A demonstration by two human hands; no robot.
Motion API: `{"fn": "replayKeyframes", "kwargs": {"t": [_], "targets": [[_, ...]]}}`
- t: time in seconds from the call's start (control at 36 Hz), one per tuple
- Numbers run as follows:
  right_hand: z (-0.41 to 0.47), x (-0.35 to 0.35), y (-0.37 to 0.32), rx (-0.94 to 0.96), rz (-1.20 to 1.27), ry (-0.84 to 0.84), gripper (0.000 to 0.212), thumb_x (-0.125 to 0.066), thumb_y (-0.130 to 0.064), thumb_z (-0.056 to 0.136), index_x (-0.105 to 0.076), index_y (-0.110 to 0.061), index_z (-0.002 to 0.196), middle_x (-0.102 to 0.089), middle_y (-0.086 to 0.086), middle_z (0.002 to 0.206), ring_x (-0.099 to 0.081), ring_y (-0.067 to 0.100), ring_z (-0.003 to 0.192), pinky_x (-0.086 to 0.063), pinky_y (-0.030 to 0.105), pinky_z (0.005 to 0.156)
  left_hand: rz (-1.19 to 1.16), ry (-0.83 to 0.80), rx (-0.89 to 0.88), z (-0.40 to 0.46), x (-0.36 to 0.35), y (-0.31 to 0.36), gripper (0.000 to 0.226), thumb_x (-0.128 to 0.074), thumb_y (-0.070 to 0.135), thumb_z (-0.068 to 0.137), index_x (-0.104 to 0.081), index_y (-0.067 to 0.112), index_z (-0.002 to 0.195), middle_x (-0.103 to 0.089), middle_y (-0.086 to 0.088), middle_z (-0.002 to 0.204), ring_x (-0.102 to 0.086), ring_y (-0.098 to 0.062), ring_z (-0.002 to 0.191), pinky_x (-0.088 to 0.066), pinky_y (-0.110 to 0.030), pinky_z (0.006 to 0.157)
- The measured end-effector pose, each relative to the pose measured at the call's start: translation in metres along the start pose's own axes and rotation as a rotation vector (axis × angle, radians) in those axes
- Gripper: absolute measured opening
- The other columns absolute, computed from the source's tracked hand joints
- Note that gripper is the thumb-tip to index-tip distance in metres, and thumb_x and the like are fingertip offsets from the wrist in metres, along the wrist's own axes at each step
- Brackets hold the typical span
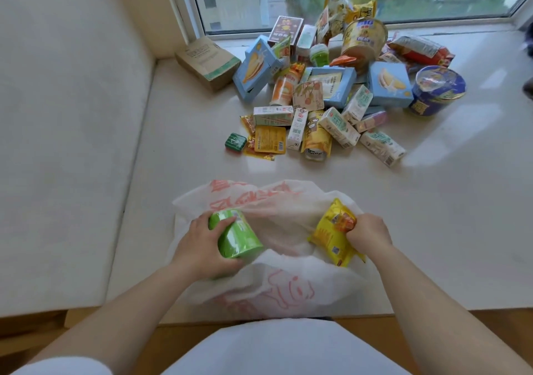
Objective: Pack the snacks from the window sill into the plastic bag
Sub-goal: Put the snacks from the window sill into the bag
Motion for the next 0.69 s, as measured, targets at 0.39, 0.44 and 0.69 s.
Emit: {"fn": "replayKeyframes", "kwargs": {"t": [0.39,0.44,0.69], "targets": [[-0.007,-0.021,-0.073,0.389,-0.053,-0.087,0.017,-0.055,-0.012,0.082,-0.055,-0.014,0.065,-0.061,0.003,0.073,-0.055,0.025,0.073,-0.041,0.030,0.057,-0.005,-0.090,0.043,0.013,-0.013,0.023,0.097,-0.057,0.079,0.064,-0.016,0.043,0.145,-0.011,-0.003,0.150,-0.018,-0.025,0.138,-0.028,-0.041,0.111],[-0.005,-0.036,-0.070,0.402,-0.226,-0.147,0.025,-0.051,-0.010,0.081,-0.044,-0.022,0.059,-0.052,-0.003,0.067,-0.053,0.023,0.075,-0.034,0.028,0.050,0.055,-0.100,0.017,0.021,-0.005,0.033,0.087,-0.047,0.080,0.071,-0.025,0.041,0.145,-0.010,-0.002,0.155,-0.013,-0.025,0.142,-0.020,-0.041,0.115],[0.012,-0.030,-0.085,0.446,-0.305,-0.055,0.022,-0.052,-0.013,0.078,-0.061,-0.018,0.097,-0.066,0.003,0.101,-0.062,0.027,0.094,-0.042,0.028,0.064,0.209,0.062,0.065,0.091,0.029,0.052,0.052,-0.051,0.051,0.086,-0.049,0.031,0.133,-0.039,0.001,0.142,-0.031,-0.024,0.132,-0.033,-0.040,0.102]]}}
Point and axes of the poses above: each hand's wrist, its own z-axis towards the middle knuckle, its own x-axis out of the back of the hand, y = z × x, the point moved 10 cm from there along z, towards the middle knuckle
